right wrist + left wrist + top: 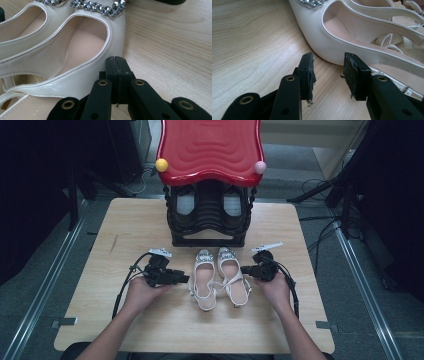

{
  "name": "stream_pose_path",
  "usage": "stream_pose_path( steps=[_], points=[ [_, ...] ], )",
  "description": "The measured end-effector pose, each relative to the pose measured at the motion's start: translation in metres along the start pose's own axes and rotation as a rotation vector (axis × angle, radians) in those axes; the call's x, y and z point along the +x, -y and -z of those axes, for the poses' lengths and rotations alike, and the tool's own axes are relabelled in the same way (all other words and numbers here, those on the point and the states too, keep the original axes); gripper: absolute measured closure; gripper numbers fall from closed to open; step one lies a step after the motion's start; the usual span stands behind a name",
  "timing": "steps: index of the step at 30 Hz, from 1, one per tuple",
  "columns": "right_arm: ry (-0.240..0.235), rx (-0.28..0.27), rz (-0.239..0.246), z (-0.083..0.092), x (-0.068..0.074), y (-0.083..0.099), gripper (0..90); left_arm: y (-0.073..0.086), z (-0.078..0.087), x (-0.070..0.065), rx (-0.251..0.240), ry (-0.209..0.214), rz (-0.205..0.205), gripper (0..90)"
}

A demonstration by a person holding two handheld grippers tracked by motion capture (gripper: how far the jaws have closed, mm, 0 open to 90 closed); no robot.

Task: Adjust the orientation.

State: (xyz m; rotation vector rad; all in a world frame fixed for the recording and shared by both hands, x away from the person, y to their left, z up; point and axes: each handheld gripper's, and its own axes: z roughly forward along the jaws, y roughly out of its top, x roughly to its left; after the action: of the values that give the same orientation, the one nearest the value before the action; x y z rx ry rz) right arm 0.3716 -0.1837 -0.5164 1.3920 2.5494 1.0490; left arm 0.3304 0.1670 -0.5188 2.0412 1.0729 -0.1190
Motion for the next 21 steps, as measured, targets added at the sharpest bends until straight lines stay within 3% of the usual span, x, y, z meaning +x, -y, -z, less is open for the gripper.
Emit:
stream_pose_path(
  steps=[7, 12, 17, 21],
  points=[
    [-0.003, -0.002, 0.014, -0.004, 0.005, -0.002, 90.0, -0.001, -0.013, -0.006, 0.023, 0.003, -0.012, 64.6],
    [0.003, 0.004, 0.014, -0.004, 0.008, -0.002, 90.0, -0.001, -0.015, -0.007, 0.016, 0.019, -0.006, 67.5],
    [0.001, 0.002, 0.009, -0.004, 0.008, -0.002, 90.0, -0.001, -0.016, -0.011, 0.015, 0.027, -0.025, 79.2],
    [0.007, 0.007, 0.015, -0.003, 0.007, -0.003, 90.0, -0.001, -0.015, -0.011, 0.016, 0.026, -0.020, 78.5]
  ],
)
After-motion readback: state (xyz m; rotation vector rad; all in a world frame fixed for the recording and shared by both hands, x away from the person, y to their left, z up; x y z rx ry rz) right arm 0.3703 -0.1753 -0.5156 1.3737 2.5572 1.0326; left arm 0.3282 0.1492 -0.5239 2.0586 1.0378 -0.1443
